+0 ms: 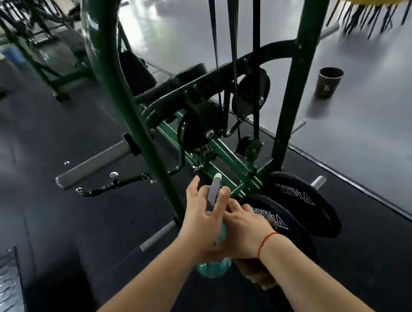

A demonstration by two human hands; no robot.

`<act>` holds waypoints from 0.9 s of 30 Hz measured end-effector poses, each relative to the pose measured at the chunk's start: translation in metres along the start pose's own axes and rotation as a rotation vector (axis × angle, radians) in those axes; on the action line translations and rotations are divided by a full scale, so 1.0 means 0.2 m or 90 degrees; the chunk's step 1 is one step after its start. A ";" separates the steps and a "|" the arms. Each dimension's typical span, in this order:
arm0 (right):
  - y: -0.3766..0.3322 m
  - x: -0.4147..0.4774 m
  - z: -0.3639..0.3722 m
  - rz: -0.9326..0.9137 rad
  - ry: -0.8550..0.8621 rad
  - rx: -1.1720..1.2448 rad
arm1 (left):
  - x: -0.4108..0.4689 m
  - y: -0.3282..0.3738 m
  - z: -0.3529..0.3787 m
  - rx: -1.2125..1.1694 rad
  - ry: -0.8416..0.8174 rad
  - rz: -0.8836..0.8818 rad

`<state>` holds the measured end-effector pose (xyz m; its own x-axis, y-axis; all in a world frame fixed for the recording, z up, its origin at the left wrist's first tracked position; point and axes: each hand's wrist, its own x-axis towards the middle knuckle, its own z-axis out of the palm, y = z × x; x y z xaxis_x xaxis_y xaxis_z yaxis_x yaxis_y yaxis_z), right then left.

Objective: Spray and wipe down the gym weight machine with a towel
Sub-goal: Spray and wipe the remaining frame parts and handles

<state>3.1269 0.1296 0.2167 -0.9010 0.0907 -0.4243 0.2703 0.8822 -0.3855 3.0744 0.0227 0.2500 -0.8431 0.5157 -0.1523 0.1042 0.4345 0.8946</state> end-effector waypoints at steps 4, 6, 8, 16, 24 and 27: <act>-0.12 0.02 -0.12 -0.034 0.070 0.022 | 0.00 0.13 -0.17 -0.007 -0.005 0.018; -0.19 0.02 -0.19 -0.055 0.113 0.024 | 0.01 0.18 -0.24 0.007 -0.009 0.040; -0.26 -0.01 -0.27 -0.080 0.159 0.021 | 0.02 0.24 -0.30 0.023 -0.019 0.052; -0.32 0.06 -0.44 -0.138 0.229 0.035 | 0.04 0.43 -0.50 0.070 -0.106 0.080; -0.13 0.08 -0.64 -0.195 0.223 0.055 | 0.05 0.64 -0.55 0.118 -0.035 0.128; -0.03 0.08 -0.74 -0.236 0.212 0.049 | 0.08 0.71 -0.53 0.217 0.258 0.190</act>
<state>3.0612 0.1928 0.3333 -0.9971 -0.0696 0.0323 -0.0761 0.8478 -0.5249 3.0198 0.0155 0.4192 -0.8782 0.3584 0.3168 0.4738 0.5604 0.6794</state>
